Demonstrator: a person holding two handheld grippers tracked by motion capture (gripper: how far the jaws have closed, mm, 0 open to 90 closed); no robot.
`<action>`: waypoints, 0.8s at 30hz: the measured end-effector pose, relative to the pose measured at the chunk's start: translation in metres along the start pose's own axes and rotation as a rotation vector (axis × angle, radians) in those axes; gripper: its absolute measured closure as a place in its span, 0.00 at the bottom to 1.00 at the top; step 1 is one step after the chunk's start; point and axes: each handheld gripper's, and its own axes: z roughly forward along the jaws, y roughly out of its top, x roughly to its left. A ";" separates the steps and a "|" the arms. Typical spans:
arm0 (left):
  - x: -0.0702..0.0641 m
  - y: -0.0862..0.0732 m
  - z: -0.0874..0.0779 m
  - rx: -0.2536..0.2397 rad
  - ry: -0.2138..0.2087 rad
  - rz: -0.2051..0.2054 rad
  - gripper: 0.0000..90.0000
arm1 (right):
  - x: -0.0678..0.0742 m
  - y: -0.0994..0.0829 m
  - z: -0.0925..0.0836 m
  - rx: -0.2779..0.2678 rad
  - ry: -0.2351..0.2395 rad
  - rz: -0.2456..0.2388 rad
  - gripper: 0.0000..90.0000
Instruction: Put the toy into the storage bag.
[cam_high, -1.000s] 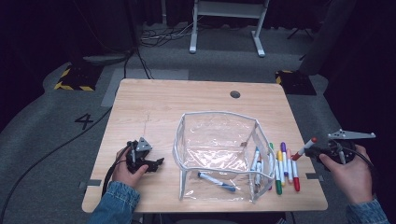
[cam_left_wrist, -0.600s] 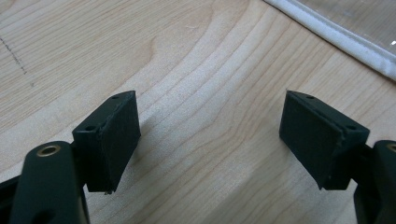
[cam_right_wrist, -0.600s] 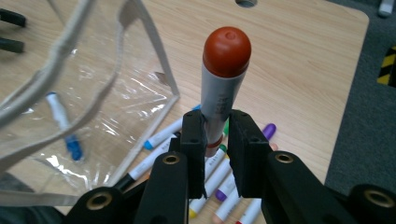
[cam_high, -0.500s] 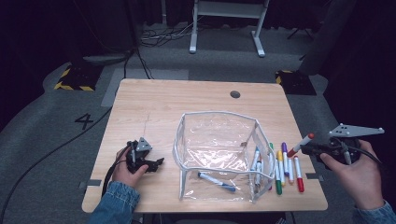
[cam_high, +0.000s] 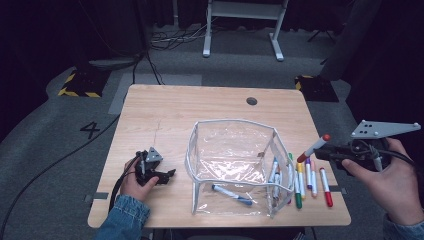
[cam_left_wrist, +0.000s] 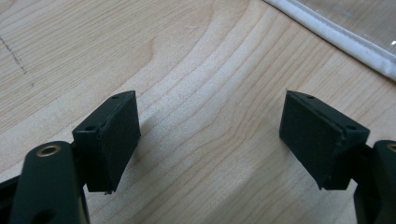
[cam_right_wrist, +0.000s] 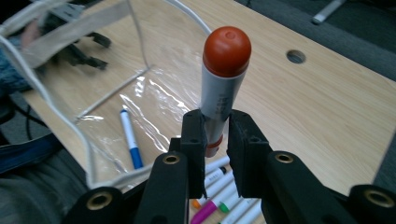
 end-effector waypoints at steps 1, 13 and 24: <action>0.000 0.000 0.000 0.000 0.000 0.000 0.23 | 0.003 0.003 0.000 -0.004 0.016 -0.009 0.86; 0.000 0.000 0.000 -0.001 0.000 0.001 0.23 | 0.030 0.037 0.003 -0.010 0.083 -0.108 0.86; 0.000 0.000 0.000 0.001 0.000 0.000 0.23 | 0.046 0.042 0.058 0.122 0.184 -0.154 0.86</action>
